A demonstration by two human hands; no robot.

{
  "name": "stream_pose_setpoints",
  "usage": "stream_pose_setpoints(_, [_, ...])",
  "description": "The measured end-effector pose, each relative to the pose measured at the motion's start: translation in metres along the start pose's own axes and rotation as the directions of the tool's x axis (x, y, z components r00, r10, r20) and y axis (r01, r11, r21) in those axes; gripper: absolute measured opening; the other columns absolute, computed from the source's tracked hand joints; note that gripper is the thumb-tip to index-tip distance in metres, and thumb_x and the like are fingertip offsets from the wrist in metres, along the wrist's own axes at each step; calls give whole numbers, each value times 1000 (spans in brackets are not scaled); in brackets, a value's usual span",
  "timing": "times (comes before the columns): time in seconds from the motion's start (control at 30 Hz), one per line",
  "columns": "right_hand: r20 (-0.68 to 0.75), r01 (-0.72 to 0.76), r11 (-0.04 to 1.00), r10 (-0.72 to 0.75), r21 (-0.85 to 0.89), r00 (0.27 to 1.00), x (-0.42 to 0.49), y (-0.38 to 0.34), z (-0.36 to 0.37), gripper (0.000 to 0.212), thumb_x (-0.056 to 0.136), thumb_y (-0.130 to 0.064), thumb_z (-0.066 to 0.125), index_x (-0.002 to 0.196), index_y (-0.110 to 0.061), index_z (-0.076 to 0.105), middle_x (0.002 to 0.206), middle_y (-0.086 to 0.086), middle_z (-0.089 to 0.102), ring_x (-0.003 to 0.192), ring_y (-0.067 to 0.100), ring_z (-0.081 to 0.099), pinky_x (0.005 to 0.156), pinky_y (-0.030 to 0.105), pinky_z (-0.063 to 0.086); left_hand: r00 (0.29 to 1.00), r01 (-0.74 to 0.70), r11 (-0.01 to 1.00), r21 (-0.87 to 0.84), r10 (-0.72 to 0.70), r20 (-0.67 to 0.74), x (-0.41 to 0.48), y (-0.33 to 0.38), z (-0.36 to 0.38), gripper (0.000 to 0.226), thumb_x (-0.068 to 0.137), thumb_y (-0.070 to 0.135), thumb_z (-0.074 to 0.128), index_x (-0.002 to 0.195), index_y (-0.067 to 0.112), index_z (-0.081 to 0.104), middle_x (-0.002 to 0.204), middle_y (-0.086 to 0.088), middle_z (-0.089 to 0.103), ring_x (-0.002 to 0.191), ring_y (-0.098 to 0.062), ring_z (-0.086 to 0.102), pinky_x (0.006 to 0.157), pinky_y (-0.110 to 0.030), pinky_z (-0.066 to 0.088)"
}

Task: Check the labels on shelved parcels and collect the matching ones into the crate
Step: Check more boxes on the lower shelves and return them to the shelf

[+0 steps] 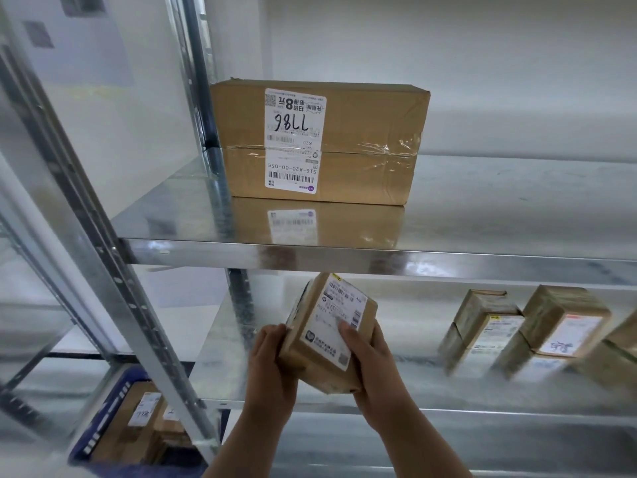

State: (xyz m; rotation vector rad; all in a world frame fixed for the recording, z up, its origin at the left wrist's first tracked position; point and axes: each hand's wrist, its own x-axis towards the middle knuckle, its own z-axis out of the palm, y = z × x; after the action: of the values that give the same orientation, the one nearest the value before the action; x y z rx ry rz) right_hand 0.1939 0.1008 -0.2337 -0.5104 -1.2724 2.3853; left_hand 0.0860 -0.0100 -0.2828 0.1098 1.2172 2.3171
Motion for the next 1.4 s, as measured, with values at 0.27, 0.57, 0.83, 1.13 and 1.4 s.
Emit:
stream_pose_setpoints(0.27, [100, 117, 989, -108, -86, 989, 5, -16, -16, 45, 104, -34, 49, 149, -34, 49, 139, 10, 68, 126, 36, 68, 95, 63, 58, 972, -91, 969, 232, 36, 231, -3, 18, 8, 40, 103, 29, 51, 139, 15, 62, 123, -25, 70, 110, -43, 69, 93, -59, 56])
stream_pose_setpoints(0.57, [224, 126, 967, -76, -219, 972, 6, -20, -26, 62, 96, -17, 61, 154, -32, 43, 142, 11, 66, 128, 39, 65, 100, 63, 56, 968, -54, 921, 385, -47, 247, -14, 31, 22, 62, 77, 27, 76, 132, 24, 48, 119, -15, 74, 100, -37, 76, 70, -46, 64])
stream_pose_setpoints(0.83, [208, 130, 963, -81, -237, 975, 6, -17, -24, 64, 96, -15, 62, 155, -31, 42, 142, 13, 66, 127, 42, 65, 98, 67, 55, 970, -60, 935, 351, -28, 242, -11, 24, 15, 57, 79, 26, 75, 130, 22, 49, 118, -17, 73, 99, -39, 75, 69, -47, 64])
stream_pose_setpoints(1.13, [35, 156, 929, -153, -336, 988, 10, -15, -32, 45, 103, -44, 45, 137, -23, 67, 130, 8, 73, 124, 33, 66, 99, 60, 57, 982, -147, 864, 481, 68, 178, 4, 32, 10, 30, 108, 26, 50, 134, 25, 64, 112, -8, 77, 101, -31, 75, 81, -50, 65])
stream_pose_setpoints(1.4, [211, 153, 969, -112, -193, 971, 4, -12, -23, 50, 103, -25, 53, 153, -22, 44, 146, 14, 62, 133, 37, 61, 105, 60, 53, 904, -116, 889, 442, -90, 418, -16, 40, 25, 61, 95, 49, 67, 148, 48, 38, 126, 9, 72, 112, -16, 72, 78, -32, 62])
